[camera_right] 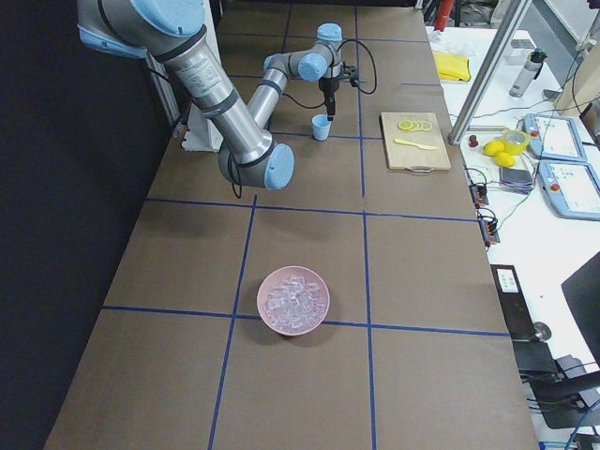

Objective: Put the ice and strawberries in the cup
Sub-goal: 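Move the right gripper back to the pink bowl of ice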

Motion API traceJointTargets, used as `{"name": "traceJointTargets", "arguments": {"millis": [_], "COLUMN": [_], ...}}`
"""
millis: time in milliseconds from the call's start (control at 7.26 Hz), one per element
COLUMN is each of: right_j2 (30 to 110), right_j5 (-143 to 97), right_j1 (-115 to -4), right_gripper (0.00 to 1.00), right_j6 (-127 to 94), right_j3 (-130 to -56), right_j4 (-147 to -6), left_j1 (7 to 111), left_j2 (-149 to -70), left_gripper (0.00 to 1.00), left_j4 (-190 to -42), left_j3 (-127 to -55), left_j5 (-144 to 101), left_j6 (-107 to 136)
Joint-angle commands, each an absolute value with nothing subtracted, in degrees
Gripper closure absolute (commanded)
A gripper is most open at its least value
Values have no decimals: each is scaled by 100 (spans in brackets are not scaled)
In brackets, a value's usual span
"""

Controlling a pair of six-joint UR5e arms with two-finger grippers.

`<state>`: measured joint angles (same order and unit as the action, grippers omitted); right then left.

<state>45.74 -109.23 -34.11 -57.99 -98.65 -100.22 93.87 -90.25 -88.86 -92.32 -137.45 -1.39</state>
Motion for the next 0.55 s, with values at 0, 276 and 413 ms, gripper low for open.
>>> {"name": "traceJointTargets", "arguments": {"millis": [0, 276, 413], "right_j2": [5682, 6394, 6738], "right_j5": [-10969, -11606, -12054], "right_j1": [-4101, -4917, -5444], "right_gripper": [0, 0, 0], "right_j6": [-5067, -4118, -3374], "right_j3": [-10947, -11301, -11416], "right_j4": [-10028, -9967, -9958], "left_j1": [9387, 9387, 9387], "left_j2": [-9018, -8991, -9009], "left_gripper": [0, 0, 0], "left_j4": [-8894, -8886, -8886], "left_j3": [-9325, -9404, -9413], "left_j5": [-13746, -13746, -13737], "left_j6": [-132, -123, -132]}}
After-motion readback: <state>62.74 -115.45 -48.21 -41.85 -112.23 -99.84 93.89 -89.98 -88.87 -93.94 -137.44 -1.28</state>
